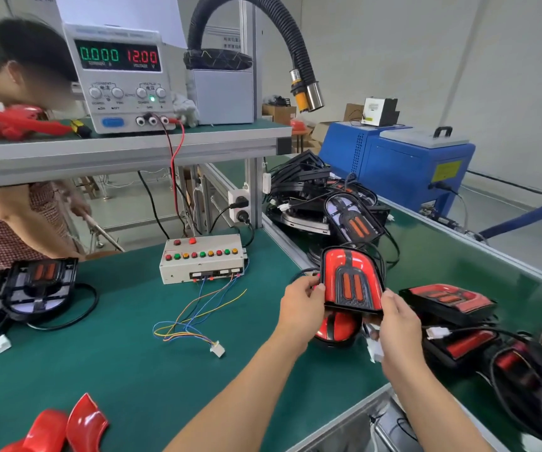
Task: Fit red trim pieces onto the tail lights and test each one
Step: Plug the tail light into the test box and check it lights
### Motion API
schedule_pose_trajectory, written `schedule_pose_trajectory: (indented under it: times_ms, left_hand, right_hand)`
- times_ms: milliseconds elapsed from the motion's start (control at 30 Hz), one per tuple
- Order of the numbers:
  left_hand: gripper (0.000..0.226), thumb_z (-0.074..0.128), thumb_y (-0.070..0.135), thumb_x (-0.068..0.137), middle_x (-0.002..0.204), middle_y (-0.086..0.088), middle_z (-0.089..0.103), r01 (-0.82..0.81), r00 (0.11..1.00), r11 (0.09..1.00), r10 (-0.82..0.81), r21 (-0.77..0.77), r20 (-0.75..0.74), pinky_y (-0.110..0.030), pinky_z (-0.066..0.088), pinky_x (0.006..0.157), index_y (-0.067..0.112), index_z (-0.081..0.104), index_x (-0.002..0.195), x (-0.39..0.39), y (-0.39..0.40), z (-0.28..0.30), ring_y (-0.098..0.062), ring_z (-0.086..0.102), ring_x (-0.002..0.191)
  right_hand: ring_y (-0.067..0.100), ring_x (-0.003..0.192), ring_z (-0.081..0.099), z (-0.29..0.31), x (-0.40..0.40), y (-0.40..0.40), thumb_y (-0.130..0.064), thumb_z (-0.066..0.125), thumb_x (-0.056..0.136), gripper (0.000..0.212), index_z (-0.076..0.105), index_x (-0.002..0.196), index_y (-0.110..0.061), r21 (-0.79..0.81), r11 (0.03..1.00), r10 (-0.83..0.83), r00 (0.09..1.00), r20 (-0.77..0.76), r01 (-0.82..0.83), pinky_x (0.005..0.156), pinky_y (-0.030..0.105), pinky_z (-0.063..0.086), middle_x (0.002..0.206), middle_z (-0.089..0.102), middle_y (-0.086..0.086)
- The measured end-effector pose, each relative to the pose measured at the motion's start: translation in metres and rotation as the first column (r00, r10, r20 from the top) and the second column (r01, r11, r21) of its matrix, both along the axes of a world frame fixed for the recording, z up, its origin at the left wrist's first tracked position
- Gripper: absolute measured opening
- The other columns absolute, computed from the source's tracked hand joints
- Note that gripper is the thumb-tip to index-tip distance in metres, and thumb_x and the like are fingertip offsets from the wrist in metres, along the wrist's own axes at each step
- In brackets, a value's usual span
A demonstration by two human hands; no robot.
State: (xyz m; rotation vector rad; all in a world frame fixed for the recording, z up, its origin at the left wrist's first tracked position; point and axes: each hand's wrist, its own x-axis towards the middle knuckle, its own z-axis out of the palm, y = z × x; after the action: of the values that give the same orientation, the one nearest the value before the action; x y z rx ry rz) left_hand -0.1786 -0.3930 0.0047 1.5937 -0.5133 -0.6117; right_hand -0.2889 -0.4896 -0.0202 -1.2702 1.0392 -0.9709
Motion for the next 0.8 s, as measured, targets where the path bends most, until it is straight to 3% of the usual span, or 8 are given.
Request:
schedule_pose_trajectory:
  times_ms: [67, 167, 300, 367, 467, 600, 700, 800]
  left_hand:
    - [0.028, 0.051, 0.021, 0.104, 0.111, 0.001, 0.072, 0.011, 0.997, 0.997, -0.017, 0.081, 0.08, -0.033, 0.054, 0.097, 0.015, 0.066, 0.126, 0.005, 0.001, -0.004, -0.016, 0.066, 0.103]
    - [0.028, 0.051, 0.026, 0.104, 0.112, 0.001, 0.073, 0.073, 0.992, 0.991, -0.084, 0.112, 0.093, -0.037, 0.054, 0.098, 0.016, 0.067, 0.125, 0.007, 0.002, -0.005, -0.016, 0.064, 0.096]
    - [0.031, 0.051, 0.033, 0.103, 0.115, 0.002, 0.072, 0.106, 0.984, 0.986, -0.123, 0.129, 0.13, -0.034, 0.052, 0.099, 0.02, 0.068, 0.125, 0.003, -0.003, -0.003, -0.014, 0.063, 0.1]
    - [0.031, 0.048, 0.035, 0.104, 0.105, 0.004, 0.072, 0.108, 0.979, 0.984, -0.13, 0.14, 0.159, -0.032, 0.052, 0.092, 0.022, 0.069, 0.123, 0.002, -0.007, -0.003, -0.015, 0.063, 0.095]
    - [0.04, 0.042, 0.038, 0.105, 0.066, 0.004, 0.05, 0.085, 0.969, 0.979, -0.125, 0.187, 0.213, -0.035, 0.039, 0.068, 0.023, 0.057, 0.072, -0.003, -0.013, 0.001, -0.018, 0.045, 0.07]
    - [0.05, 0.035, 0.042, 0.106, 0.07, -0.002, 0.044, 0.013, 0.934, 0.953, -0.119, 0.301, 0.338, -0.046, 0.043, 0.082, 0.023, 0.037, 0.06, -0.01, -0.019, 0.007, -0.03, 0.045, 0.087]
    - [0.052, 0.036, 0.045, 0.106, 0.068, -0.002, 0.043, -0.012, 0.936, 0.964, -0.083, 0.265, 0.341, -0.049, 0.046, 0.089, 0.023, 0.037, 0.059, -0.012, -0.019, 0.01, -0.029, 0.043, 0.086]
    - [0.052, 0.035, 0.047, 0.106, 0.069, -0.009, 0.046, 0.008, 0.946, 0.974, -0.081, 0.228, 0.313, -0.052, 0.047, 0.091, 0.026, 0.035, 0.059, -0.012, -0.016, 0.008, -0.042, 0.044, 0.087]
  right_hand:
    - [0.016, 0.076, 0.063, -0.009, -0.001, -0.001, -0.033, 0.046, 0.107, 0.027, 0.07, 0.109, -0.021, 0.007, 1.0, 0.005, 1.0, -0.013, -0.005, 0.065, 0.035, 0.048, 0.093, 0.072, -0.004]
    - [0.022, 0.071, 0.06, -0.015, -0.003, -0.004, -0.033, 0.044, 0.107, 0.029, 0.07, 0.101, -0.021, 0.049, 0.999, 0.006, 1.0, -0.016, -0.006, 0.055, 0.034, 0.04, 0.087, 0.07, 0.004]
    - [0.017, 0.068, 0.071, -0.015, -0.008, -0.008, -0.034, 0.043, 0.108, 0.034, 0.072, 0.104, -0.018, 0.04, 0.999, 0.013, 0.997, -0.079, -0.01, 0.055, 0.032, 0.047, 0.092, 0.076, 0.003]
    - [0.015, 0.071, 0.075, -0.013, -0.013, -0.008, -0.042, 0.041, 0.107, 0.038, 0.071, 0.103, -0.019, -0.031, 0.999, 0.017, 0.978, -0.206, -0.024, 0.064, 0.034, 0.055, 0.092, 0.078, 0.003]
    - [0.035, 0.112, 0.067, -0.008, -0.022, -0.007, -0.054, 0.039, 0.103, 0.058, 0.062, 0.127, -0.007, -0.229, 0.971, -0.045, 0.892, -0.45, -0.066, 0.1, 0.049, 0.05, 0.116, 0.072, 0.016]
    - [0.039, 0.137, 0.046, 0.001, -0.029, -0.001, -0.051, 0.043, 0.103, 0.072, 0.037, 0.153, 0.0, -0.327, 0.938, -0.093, 0.83, -0.55, -0.111, 0.113, 0.049, 0.034, 0.142, 0.057, 0.021]
    - [0.038, 0.141, 0.041, -0.001, -0.029, 0.006, -0.048, 0.046, 0.103, 0.069, 0.038, 0.154, -0.002, -0.377, 0.911, -0.083, 0.824, -0.561, -0.165, 0.116, 0.049, 0.03, 0.149, 0.05, 0.022]
    - [0.036, 0.142, 0.039, -0.004, -0.028, 0.013, -0.049, 0.05, 0.101, 0.066, 0.042, 0.153, -0.007, -0.357, 0.918, -0.045, 0.849, -0.526, -0.173, 0.117, 0.048, 0.029, 0.151, 0.048, 0.018]
